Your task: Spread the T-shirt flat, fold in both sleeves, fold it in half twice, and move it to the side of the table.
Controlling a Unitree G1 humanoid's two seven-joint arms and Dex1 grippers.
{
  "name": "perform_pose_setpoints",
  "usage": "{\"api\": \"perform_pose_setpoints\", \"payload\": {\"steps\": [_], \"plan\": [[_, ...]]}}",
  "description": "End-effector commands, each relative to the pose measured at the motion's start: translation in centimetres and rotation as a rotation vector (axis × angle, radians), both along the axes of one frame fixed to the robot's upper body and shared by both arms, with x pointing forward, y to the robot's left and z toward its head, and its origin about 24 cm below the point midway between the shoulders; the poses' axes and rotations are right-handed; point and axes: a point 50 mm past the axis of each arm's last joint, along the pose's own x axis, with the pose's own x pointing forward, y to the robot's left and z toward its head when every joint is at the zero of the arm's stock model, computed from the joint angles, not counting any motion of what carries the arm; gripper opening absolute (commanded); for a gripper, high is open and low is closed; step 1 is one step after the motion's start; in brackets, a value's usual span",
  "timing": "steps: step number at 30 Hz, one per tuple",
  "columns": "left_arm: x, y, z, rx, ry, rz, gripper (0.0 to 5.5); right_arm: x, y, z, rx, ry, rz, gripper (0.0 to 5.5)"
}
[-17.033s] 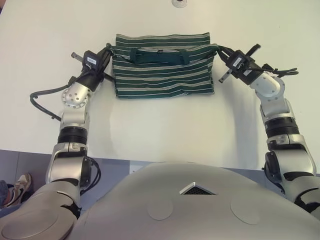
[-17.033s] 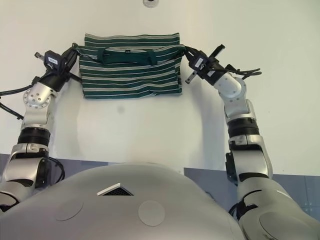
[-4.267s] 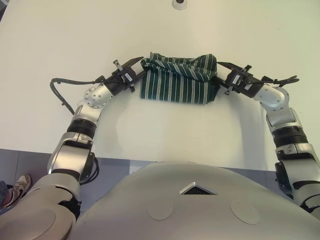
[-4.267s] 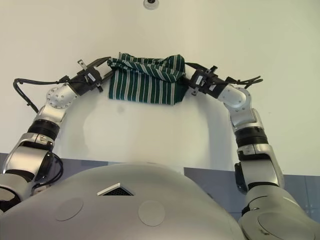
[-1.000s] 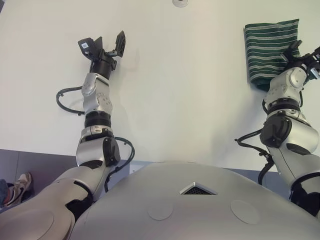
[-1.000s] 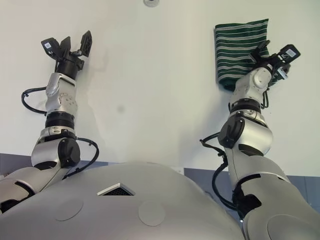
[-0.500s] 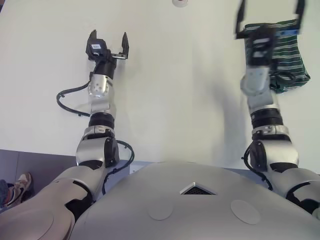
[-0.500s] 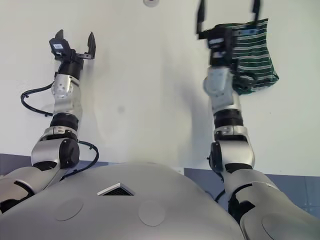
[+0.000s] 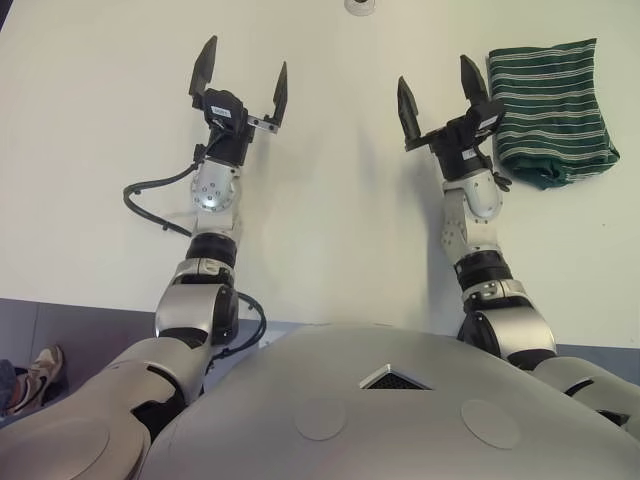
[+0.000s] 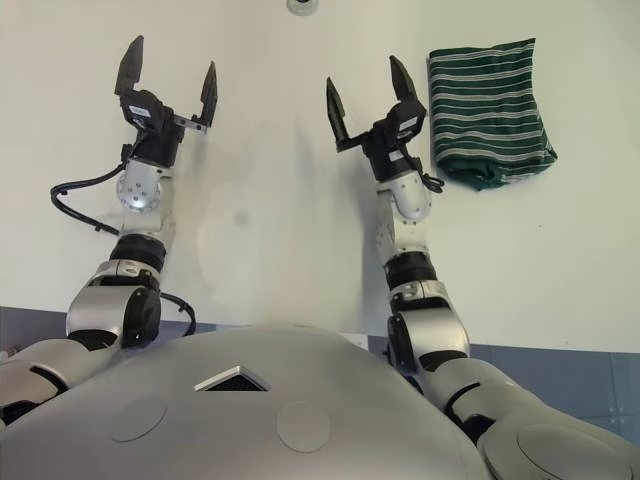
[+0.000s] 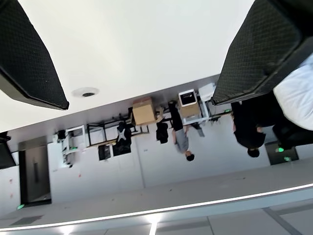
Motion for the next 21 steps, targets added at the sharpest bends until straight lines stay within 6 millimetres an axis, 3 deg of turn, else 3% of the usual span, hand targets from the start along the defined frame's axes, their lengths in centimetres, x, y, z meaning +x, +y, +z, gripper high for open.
{"api": "perform_pose_setpoints", "payload": {"steps": [1,6,11,17,21], "plan": [[-1.2,-0.6,-0.8,-0.04,0.046,-0.149,5.37,0.2,0.3,-0.4,0.07,0.028,0.079,5.4],[-1.0,0.9,-0.1,-0.171,0.077,-0.242,5.37,0.3,-0.8,0.2,0.239,0.015,0.229,5.4],[-0.3,1.4,0.1,-0.207,0.098,-0.235,5.37,0.1,-1.2,0.6,0.3,-0.009,0.264,5.4],[-1.0,3.5,0.1,-0.188,0.097,-0.165,5.37,-0.7,0.4,1.7,0.345,-0.031,0.305,5.4],[-2.3,3.6,0.0,-0.21,0.104,-0.146,5.37,-2.5,0.7,1.8,0.344,-0.023,0.357,5.4]]}}
